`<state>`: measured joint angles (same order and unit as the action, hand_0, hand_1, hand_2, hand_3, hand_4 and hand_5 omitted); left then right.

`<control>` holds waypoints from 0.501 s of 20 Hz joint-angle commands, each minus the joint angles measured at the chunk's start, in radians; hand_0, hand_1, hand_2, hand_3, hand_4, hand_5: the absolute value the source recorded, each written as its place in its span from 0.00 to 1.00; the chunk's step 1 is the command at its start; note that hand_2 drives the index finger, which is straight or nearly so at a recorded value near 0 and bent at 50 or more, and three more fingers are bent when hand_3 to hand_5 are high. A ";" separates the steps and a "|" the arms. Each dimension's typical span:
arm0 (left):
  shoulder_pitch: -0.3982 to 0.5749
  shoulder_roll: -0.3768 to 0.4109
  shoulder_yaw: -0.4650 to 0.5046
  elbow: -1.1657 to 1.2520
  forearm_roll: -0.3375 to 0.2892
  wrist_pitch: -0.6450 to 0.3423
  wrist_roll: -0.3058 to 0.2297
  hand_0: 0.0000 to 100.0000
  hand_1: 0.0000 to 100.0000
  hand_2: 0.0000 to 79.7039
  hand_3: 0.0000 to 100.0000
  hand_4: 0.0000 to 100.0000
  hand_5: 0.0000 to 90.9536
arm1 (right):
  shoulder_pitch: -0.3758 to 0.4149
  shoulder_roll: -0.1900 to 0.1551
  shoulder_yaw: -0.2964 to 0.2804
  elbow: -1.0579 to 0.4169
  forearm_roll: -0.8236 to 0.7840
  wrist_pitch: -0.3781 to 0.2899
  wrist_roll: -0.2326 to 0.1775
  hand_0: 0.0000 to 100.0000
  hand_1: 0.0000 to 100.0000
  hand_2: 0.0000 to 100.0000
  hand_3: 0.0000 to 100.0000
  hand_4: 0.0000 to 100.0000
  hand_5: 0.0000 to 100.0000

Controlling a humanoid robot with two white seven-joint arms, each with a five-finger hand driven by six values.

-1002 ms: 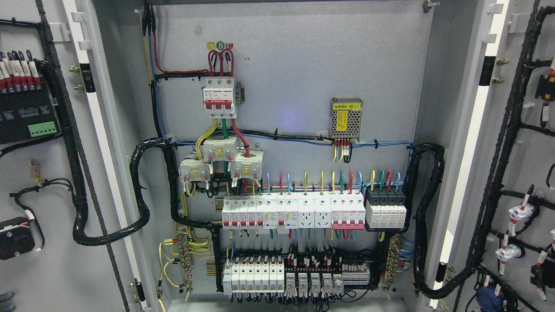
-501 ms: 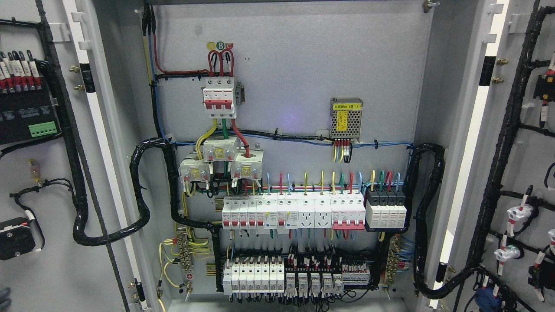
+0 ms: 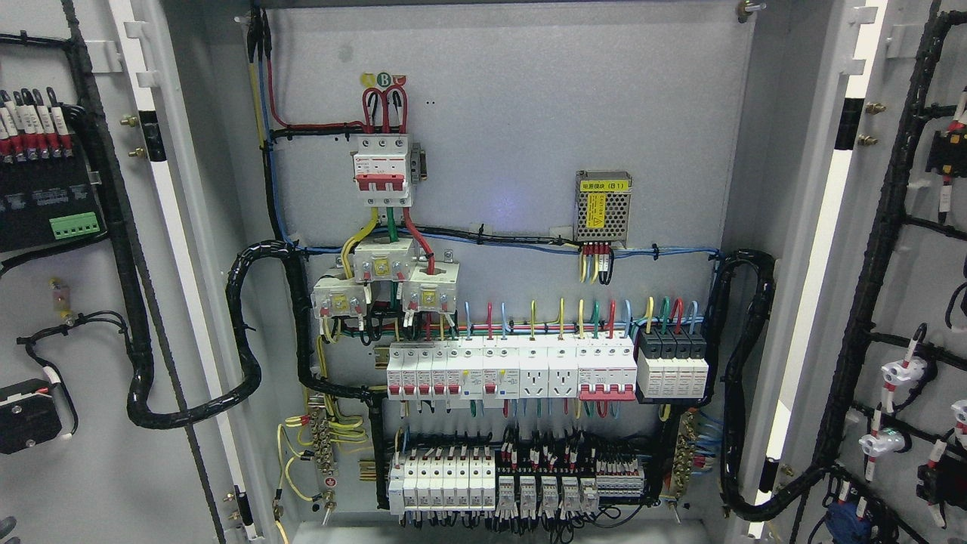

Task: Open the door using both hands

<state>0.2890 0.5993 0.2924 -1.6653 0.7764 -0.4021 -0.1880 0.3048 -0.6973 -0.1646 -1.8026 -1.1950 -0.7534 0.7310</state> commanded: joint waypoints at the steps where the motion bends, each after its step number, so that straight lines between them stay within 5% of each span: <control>1: 0.047 -0.001 -0.053 -0.105 0.000 -0.007 -0.001 0.00 0.00 0.00 0.00 0.04 0.00 | -0.016 0.002 0.085 -0.058 0.005 -0.001 -0.002 0.00 0.00 0.00 0.00 0.00 0.00; 6: 0.047 -0.003 -0.124 -0.109 -0.005 -0.012 -0.001 0.00 0.00 0.00 0.00 0.04 0.00 | -0.062 0.015 0.193 -0.061 0.041 0.002 -0.030 0.00 0.00 0.00 0.00 0.00 0.00; 10: 0.048 -0.006 -0.165 -0.113 -0.011 -0.012 -0.001 0.00 0.00 0.00 0.00 0.04 0.00 | -0.095 0.025 0.263 -0.061 0.078 0.020 -0.129 0.00 0.00 0.00 0.00 0.00 0.00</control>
<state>0.3281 0.5976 0.2222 -1.7304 0.7712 -0.4135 -0.1880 0.2526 -0.6902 -0.0569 -1.8391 -1.1537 -0.7488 0.6537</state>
